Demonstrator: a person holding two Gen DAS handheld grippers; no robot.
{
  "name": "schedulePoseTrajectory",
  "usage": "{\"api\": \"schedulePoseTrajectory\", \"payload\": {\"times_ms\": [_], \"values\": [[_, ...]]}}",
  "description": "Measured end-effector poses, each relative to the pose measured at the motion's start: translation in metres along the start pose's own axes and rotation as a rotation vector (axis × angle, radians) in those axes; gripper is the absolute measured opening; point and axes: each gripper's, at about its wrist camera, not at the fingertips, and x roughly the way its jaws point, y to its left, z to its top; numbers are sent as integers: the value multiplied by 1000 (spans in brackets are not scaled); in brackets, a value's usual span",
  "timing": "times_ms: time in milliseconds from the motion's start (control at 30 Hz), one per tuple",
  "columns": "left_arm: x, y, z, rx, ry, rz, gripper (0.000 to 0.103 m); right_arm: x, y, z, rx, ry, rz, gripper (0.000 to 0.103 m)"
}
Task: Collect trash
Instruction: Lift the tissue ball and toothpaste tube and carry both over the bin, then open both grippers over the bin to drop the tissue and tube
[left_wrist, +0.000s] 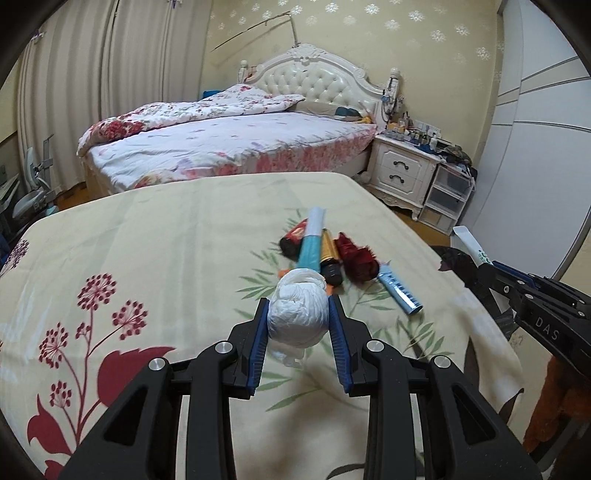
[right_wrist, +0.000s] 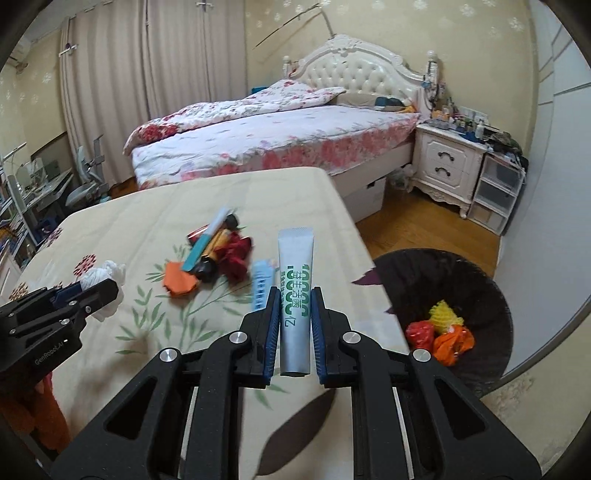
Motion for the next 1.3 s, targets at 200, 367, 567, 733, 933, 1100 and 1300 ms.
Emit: {"api": "schedulePoseTrajectory", "payload": {"times_ms": [200,367,567,733,933,1100,1300], "values": [[22,-46,23,56,-45,-74,32,6,-51,6,59,-36,-125,16],[43,-81,36,98,-58,-127,32,18,-84,7,101,-44,-191,16],[73,-119,50,138,-41,-175,32,29,-114,5,150,-42,-250,17],[98,-148,56,173,-20,-201,32,38,-131,6,171,-45,-281,17],[126,-173,59,218,4,-214,32,46,-140,9,193,-53,-305,17],[140,-186,59,238,17,-217,32,54,-150,6,221,-43,-305,17],[155,-195,61,251,29,-214,32,57,-162,5,241,-35,-308,17]]}}
